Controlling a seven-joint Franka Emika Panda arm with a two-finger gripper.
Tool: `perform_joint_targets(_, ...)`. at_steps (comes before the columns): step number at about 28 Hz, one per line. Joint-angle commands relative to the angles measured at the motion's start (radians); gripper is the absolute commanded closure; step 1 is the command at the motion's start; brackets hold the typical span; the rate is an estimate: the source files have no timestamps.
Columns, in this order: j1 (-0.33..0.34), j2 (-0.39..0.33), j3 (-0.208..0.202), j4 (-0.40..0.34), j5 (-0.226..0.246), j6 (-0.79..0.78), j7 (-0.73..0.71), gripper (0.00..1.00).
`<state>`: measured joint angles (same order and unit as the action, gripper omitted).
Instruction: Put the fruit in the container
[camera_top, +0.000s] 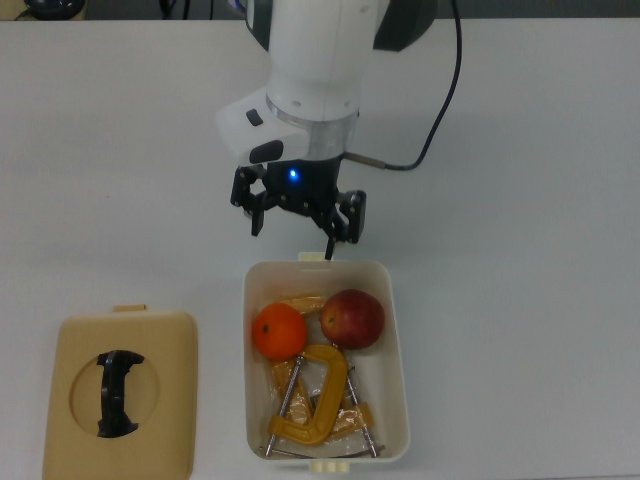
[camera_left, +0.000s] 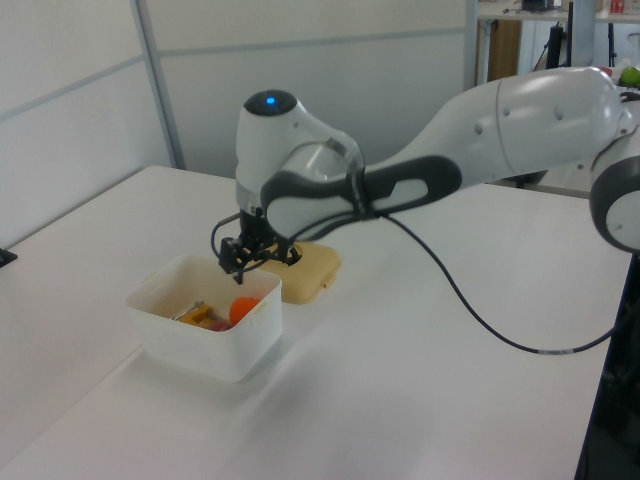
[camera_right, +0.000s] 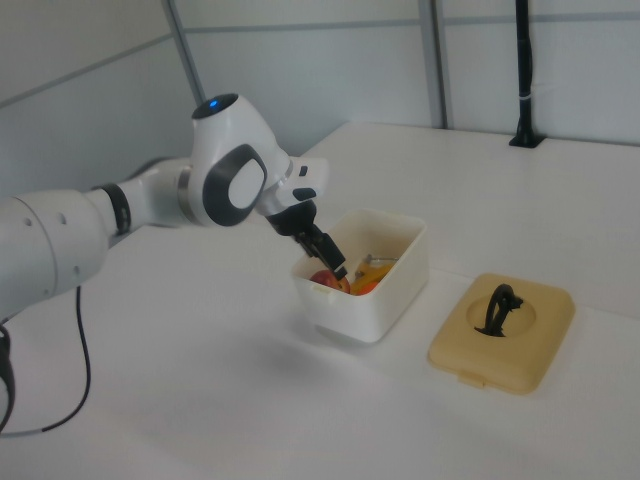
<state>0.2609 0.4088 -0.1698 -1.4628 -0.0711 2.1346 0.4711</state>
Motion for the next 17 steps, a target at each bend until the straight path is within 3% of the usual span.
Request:
perform_joint_targets(1, -0.012, -0.062, -0.013, -0.008, 0.093, -0.208, -0.244, 0.00)
perform_joint_targets(10, -0.038, -0.067, -0.013, -0.013, 0.091, -0.376, -0.448, 0.00)
perform_joint_targets(17, -0.071, -0.067, -0.014, -0.013, 0.088, -0.404, -0.471, 0.00)
